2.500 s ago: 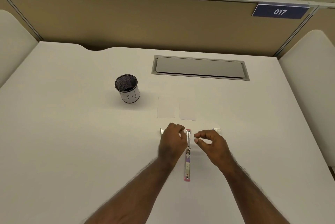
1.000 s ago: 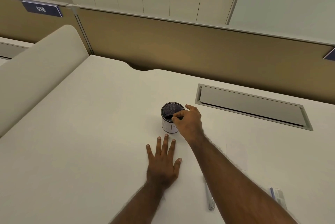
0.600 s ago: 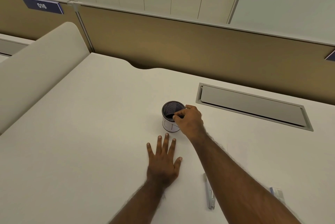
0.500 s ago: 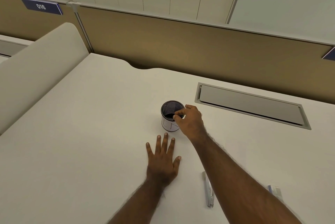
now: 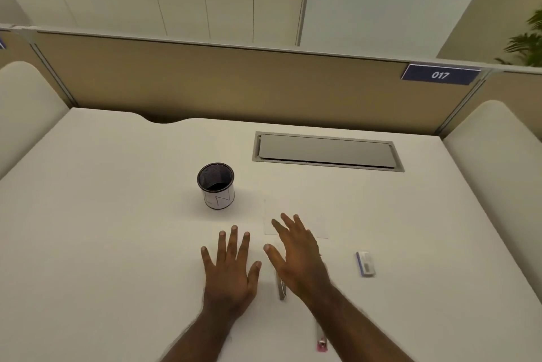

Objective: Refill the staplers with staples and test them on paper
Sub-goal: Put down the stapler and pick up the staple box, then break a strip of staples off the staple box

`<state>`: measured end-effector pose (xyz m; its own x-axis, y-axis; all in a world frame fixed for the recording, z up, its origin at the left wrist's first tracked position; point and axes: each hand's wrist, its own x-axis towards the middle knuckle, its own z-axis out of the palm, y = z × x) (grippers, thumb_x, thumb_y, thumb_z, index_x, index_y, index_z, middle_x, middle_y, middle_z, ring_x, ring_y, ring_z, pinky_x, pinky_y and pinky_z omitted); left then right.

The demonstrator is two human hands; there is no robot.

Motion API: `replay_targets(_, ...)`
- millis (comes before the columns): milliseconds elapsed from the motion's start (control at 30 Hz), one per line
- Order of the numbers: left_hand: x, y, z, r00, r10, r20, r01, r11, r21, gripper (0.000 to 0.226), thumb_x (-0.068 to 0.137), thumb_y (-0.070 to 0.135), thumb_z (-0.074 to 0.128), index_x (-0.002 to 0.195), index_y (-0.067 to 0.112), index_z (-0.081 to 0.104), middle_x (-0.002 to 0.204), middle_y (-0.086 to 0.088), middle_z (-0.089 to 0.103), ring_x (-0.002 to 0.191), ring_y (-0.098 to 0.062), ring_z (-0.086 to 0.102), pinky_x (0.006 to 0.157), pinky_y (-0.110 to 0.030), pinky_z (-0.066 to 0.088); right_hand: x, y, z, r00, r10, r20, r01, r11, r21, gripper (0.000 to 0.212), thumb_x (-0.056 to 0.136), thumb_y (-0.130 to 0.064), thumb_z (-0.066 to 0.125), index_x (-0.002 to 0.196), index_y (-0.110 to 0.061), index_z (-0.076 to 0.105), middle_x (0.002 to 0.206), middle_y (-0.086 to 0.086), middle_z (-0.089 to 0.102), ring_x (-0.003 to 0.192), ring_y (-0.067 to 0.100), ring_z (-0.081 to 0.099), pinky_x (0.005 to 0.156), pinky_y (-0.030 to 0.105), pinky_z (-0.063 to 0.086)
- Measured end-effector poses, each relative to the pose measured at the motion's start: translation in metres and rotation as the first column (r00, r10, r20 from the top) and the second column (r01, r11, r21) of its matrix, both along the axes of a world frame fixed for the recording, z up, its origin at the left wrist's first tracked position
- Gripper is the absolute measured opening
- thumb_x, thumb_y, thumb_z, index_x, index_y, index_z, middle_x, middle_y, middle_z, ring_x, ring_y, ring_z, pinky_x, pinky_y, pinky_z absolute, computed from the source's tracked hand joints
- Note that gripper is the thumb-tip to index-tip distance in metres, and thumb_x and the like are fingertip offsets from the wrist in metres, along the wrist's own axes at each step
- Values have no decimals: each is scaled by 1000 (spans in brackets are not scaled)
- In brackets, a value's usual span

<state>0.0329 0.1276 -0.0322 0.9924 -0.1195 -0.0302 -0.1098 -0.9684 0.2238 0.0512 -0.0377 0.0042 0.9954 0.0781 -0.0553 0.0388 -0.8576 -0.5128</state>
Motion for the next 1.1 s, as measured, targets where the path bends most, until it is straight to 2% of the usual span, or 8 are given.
replay_targets(100,-17,-15,6,999,-32,8,32,999,-28,66,95,55,11,152,24,24,161,-5,14,148,-31,11,113,-64,11,-39,-36,-3,1000,-15,16,17,994,-109,71,87,-74,8,150,-42,0,157,-20,-17,145,7,-23,119,41,-12)
replay_targets(200,-34,-31,8,997,-72,11,72,997,-30,65,95,55,16,153,26,19,163,-3,7,150,-29,5,115,-64,9,-73,-69,-4,999,-47,-11,44,981,-190,72,85,-74,0,147,-41,-18,155,-14,-29,142,11,-31,117,44,-15)
replay_targets(333,-58,-63,14,980,-196,24,196,980,-31,66,95,54,26,154,28,13,164,-2,4,151,-26,1,115,-63,6,-108,-113,-10,989,-136,-64,112,951,-286,72,87,-71,0,145,-36,-26,155,-6,-33,142,15,-33,118,47,-12)
replay_targets(433,-70,-91,19,959,-282,39,283,959,-24,66,95,54,30,154,27,16,164,-2,5,151,-27,3,114,-63,8,-118,-141,-17,968,-233,-90,197,934,-297,75,88,-68,3,145,-29,-27,156,-2,-30,143,19,-31,119,49,-9)
replay_targets(600,-77,-134,24,918,-396,32,397,918,1,68,95,57,31,154,27,16,164,-3,8,150,-28,5,114,-64,8,-111,-167,-26,961,-262,-90,204,890,-409,79,81,-72,-9,143,-27,-29,155,1,-31,143,24,-29,116,51,-12)
replay_targets(833,-67,-171,31,908,-418,-8,418,908,9,66,96,58,17,154,27,17,163,-4,7,149,-31,5,111,-63,7,-88,-166,-35,962,-244,-122,169,884,-437,67,91,-62,6,152,-34,-5,162,1,-10,149,27,-8,118,50,-4)
replay_targets(967,-61,-180,31,913,-407,-22,407,913,-5,66,96,58,11,154,27,18,162,-4,6,149,-30,3,112,-60,3,-78,-164,-37,955,-276,-112,209,889,-406,59,97,-55,28,151,-31,21,160,-1,22,144,22,27,115,41,24)
replay_targets(1100,-51,-186,27,914,-399,-77,395,917,-64,61,97,48,27,153,24,22,162,-4,6,149,-31,4,116,-62,-9,-72,-167,-38,952,-294,-80,244,893,-379,47,98,-44,40,142,-27,37,145,-1,45,125,18,48,99,31,41)
